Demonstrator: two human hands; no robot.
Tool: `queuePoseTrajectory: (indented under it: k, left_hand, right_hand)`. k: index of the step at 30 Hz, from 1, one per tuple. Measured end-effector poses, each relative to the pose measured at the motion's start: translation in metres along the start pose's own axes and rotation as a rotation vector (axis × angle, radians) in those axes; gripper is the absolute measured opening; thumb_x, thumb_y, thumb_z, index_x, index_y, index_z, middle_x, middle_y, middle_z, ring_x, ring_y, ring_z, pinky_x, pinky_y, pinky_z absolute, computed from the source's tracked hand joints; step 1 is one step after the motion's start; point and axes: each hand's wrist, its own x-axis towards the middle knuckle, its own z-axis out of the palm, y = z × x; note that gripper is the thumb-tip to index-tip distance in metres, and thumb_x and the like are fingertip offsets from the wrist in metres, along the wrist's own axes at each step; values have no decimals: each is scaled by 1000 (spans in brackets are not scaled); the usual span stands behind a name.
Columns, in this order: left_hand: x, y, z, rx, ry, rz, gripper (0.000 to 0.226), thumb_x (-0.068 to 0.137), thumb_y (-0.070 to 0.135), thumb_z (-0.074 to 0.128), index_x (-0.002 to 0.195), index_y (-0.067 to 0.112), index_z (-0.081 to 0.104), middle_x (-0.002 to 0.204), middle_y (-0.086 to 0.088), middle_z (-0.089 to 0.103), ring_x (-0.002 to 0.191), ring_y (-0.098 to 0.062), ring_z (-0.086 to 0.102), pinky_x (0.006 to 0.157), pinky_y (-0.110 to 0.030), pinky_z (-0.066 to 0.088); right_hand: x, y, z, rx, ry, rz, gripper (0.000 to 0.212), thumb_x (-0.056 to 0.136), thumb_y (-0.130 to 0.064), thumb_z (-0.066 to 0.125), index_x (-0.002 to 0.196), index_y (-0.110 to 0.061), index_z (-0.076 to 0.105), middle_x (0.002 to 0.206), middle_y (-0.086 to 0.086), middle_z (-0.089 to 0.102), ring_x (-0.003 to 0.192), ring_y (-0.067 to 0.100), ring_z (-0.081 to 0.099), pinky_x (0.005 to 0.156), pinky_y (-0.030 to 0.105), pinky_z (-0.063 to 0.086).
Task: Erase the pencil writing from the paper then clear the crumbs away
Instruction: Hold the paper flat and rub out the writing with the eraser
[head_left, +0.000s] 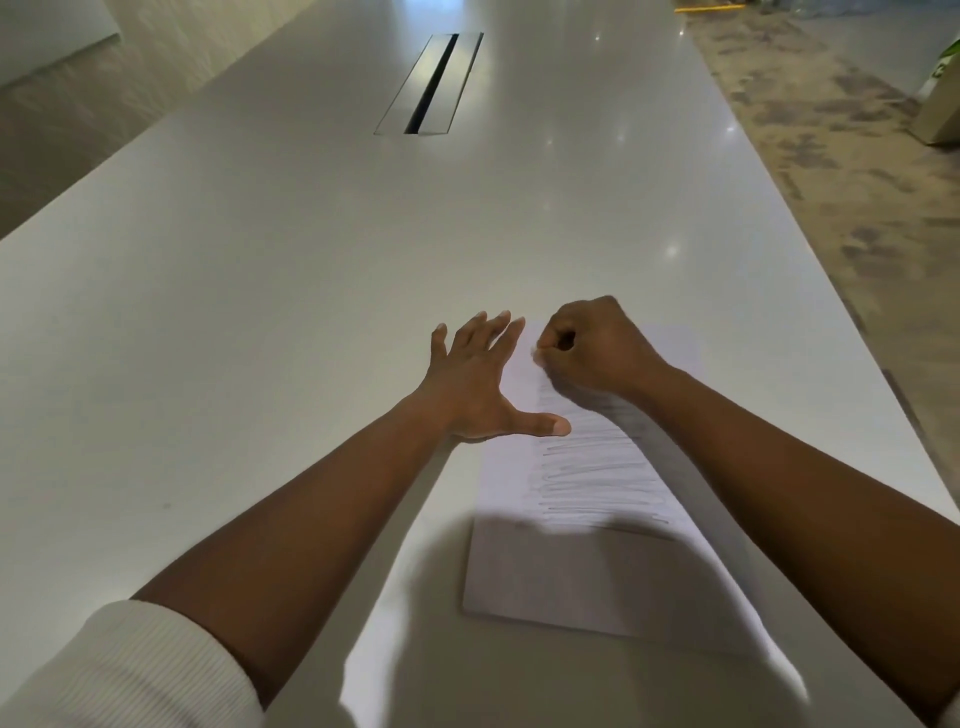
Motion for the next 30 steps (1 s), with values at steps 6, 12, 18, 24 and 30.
queuePoseTrajectory:
  k: [6, 12, 18, 24, 30]
  left_hand:
    - [2, 0, -1, 27, -28, 6, 145, 44, 112, 29, 162, 39, -13, 172, 5, -15, 157, -18, -21, 122, -62, -12]
    - [1, 0, 0, 24, -4, 10, 147, 49, 110, 35, 163, 30, -14, 172, 4, -14, 157, -19, -19, 122, -61, -13]
    - [0, 0, 3, 3, 0, 2, 150, 44, 112, 29, 163, 31, -13, 171, 1, -20, 156, -17, -24, 121, -60, -17]
    - [-1, -1, 4, -10, 5, -2, 156, 41, 114, 22, 164, 25, -13, 171, 2, -20, 155, -15, -24, 122, -59, -17]
    - [-1, -1, 1, -30, -31, -13, 164, 38, 115, 20, 162, 15, -17, 170, -1, -23, 154, -13, -28, 121, -57, -21]
  right_hand:
    - [-4, 7, -7, 47, -50, -22, 12, 79, -18, 78, 69, -18, 72, 71, -10, 67, 66, 4, 63, 58, 12, 44]
    - [-2, 7, -2, 43, 29, -58, 9, 81, -16, 77, 74, -10, 74, 75, 2, 69, 70, 17, 64, 69, 34, 54]
    - [-3, 8, 0, 78, 53, -58, 9, 82, -17, 76, 77, -10, 75, 78, 2, 71, 72, 16, 65, 71, 37, 54]
    - [-8, 9, 2, 158, 203, 24, 9, 81, -20, 77, 79, -12, 74, 80, -2, 71, 74, 11, 66, 69, 20, 52]
    - [-10, 15, -7, 111, 306, 145, 13, 80, -32, 75, 77, -20, 73, 77, -13, 70, 75, 7, 65, 79, 36, 55]
